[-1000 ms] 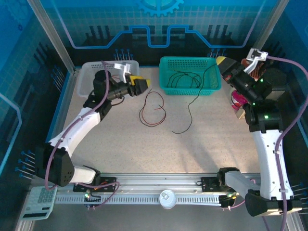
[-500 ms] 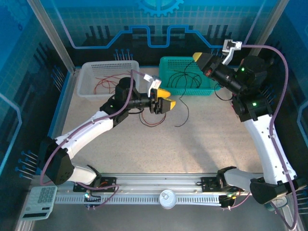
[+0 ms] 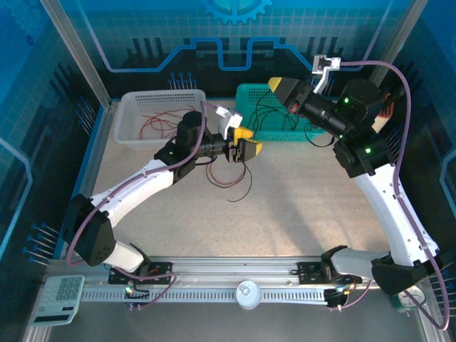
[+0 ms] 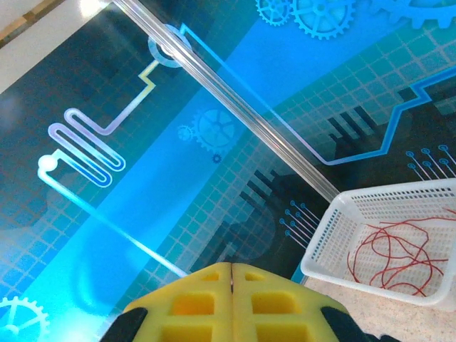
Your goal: Untangle the cables
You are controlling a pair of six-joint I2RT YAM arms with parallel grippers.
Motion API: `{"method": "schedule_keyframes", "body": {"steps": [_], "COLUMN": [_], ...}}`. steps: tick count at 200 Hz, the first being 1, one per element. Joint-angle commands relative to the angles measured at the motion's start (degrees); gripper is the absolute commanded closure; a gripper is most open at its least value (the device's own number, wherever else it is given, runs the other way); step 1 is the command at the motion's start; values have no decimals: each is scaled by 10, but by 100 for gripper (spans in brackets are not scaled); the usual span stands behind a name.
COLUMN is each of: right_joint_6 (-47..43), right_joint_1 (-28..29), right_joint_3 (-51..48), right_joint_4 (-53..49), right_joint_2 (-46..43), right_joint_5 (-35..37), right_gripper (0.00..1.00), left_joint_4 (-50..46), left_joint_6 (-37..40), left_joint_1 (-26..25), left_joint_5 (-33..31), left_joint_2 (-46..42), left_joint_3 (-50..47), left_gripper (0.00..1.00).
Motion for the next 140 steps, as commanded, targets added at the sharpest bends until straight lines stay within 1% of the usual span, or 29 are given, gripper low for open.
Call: {"method": "schedule_keyframes", "body": {"steps": [1, 23, 32, 53, 69, 102, 140], "right_joint_6": [-6, -16, -19, -18, -14, -3, 13], "right_joint_1": [9, 8, 7, -4, -19, -72, -128], "right_joint_3": [20, 20, 19, 12, 0, -47, -100], "right_joint_4": [10, 1, -1, -1, 1, 1, 4], "right_joint_2": [-1, -7, -9, -15, -25, -60, -96], "right_joint_5": [9, 19, 22, 24, 24, 25, 15], "right_gripper": [100, 100, 100, 100, 100, 100, 100], "left_joint_4": [26, 37, 41, 46, 46, 39, 59], "left_joint_6": [-1, -10, -12, -16, -16, -11, -23], "left_joint_1": [-3, -3, -3, -3, -3, -1, 3], "left_joint_5": [-3, 3, 5, 7, 5, -8, -20], "left_joint_2": [12, 16, 15, 14, 8, -13, -35], "left_joint_3": [10, 2, -1, -1, -2, 0, -1], "left_gripper": [42, 64, 69, 89, 100, 100, 100]}}
